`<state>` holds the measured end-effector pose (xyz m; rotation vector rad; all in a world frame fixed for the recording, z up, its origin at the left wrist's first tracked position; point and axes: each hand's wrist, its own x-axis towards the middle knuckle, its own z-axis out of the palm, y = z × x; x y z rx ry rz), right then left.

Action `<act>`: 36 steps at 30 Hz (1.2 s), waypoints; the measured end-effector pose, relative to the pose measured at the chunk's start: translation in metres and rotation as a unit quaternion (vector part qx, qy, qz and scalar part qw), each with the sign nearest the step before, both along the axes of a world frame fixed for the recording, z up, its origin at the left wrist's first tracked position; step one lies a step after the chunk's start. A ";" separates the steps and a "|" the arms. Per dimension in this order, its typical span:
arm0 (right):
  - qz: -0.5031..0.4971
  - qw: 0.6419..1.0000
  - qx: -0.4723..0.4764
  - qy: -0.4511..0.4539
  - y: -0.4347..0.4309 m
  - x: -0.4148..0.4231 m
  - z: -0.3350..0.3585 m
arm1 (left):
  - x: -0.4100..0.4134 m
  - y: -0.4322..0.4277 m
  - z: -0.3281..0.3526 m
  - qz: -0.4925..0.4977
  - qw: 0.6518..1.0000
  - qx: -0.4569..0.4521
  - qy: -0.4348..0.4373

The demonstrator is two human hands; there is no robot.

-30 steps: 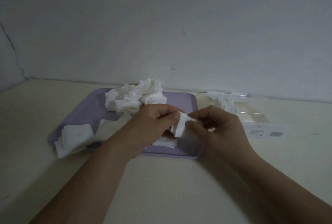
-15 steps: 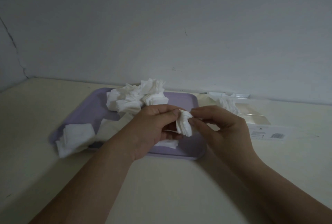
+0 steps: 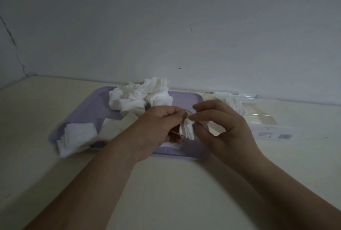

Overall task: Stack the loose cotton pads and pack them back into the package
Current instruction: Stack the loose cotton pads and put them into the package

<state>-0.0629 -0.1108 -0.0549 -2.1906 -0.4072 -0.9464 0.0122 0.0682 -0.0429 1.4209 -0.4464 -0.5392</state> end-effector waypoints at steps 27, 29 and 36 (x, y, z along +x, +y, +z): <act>-0.074 0.975 0.159 0.137 0.000 0.003 -0.002 | -0.001 0.000 -0.004 0.017 0.991 0.039 -0.123; -0.043 0.964 0.194 0.177 0.000 0.003 -0.003 | 0.002 0.004 -0.002 0.030 0.993 0.025 -0.111; -0.024 0.954 0.227 0.196 0.003 0.000 -0.006 | 0.013 0.017 0.007 0.072 0.969 0.115 -0.205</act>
